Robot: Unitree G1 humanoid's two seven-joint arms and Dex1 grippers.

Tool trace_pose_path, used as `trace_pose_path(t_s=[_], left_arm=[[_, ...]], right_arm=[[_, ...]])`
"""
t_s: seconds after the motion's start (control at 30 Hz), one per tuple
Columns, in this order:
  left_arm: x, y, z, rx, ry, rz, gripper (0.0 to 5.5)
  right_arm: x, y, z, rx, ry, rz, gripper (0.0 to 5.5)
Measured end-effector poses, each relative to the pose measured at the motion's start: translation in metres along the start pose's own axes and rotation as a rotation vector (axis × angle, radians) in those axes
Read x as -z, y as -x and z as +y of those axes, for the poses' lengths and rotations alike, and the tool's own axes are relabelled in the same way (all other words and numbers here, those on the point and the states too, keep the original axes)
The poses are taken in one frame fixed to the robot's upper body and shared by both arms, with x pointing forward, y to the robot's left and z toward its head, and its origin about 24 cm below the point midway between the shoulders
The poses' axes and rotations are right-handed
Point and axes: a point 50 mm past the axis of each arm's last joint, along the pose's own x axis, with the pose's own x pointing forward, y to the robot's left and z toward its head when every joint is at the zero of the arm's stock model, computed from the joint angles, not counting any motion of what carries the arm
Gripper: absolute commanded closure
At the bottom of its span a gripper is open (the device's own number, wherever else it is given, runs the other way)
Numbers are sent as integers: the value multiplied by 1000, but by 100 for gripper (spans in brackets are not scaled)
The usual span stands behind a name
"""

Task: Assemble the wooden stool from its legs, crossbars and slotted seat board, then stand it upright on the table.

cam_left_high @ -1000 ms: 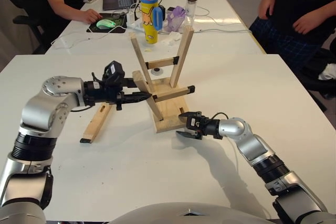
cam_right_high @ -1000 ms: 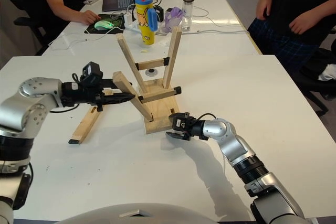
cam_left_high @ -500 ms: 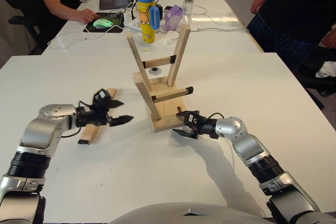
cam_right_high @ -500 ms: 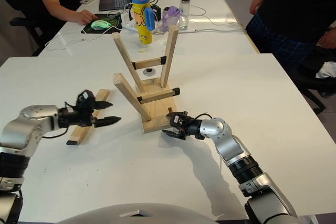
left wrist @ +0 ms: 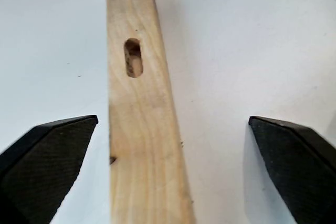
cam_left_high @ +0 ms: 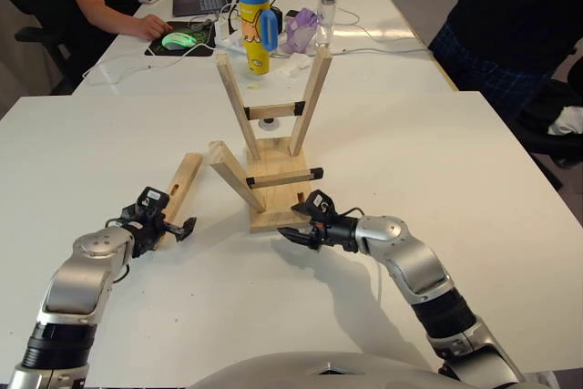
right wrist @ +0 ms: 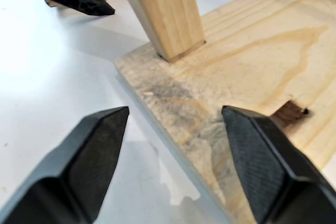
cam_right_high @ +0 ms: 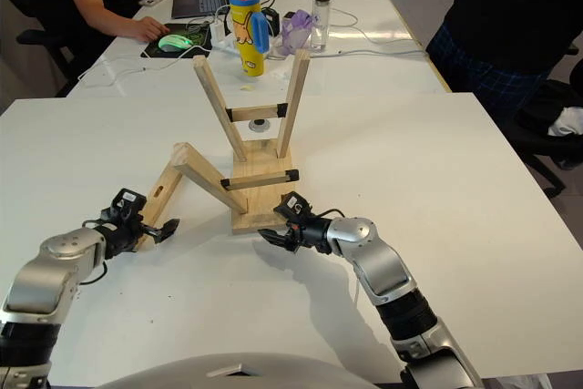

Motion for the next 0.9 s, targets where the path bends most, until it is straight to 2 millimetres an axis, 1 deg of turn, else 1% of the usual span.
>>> trace_pose_path(t_s=[0.1,0.13,0.23,0.3,0.33,0.4,0.5,0.53,0.6,0.63,0.67,0.7,0.77,0.83,0.9], left_arm=[[7,4,3,-62,18,17,11],[8,5,2,-65,31,16,33],[12,4,-1,-45,105,23,66],[15,2,-3,-20,186,29,95],[16,0,-4,7,258,28,107],[15,-3,-4,40,343,17,137],[12,-6,-1,87,396,9,175],[12,-6,1,94,393,13,191],[11,-7,3,111,363,27,218],[12,-7,4,115,322,36,229],[11,-8,4,112,258,45,245],[9,-9,5,113,150,43,261],[7,-10,4,122,11,41,290],[7,-11,4,126,-28,32,320],[8,-15,6,123,-25,19,342]], right_arm=[[0,-1,1,21,2,1,223],[-1,-2,1,29,-1,-2,223],[-1,-6,3,40,-11,-10,223],[-2,-10,5,48,-25,-21,223],[-4,-12,7,51,-33,-30,223],[-6,-14,8,55,-51,-48,223],[-7,-9,11,43,-138,-107,223],[-9,-4,10,44,-163,-134,223],[-21,14,12,0,-230,-228,223],[-28,25,14,-22,-244,-267,223],[-29,32,15,-34,-253,-280,223],[-27,42,15,-42,-269,-278,223],[-19,58,11,-30,-284,-246,223],[-8,72,1,25,-254,-172,223],[3,79,-11,87,-216,-91,223]])
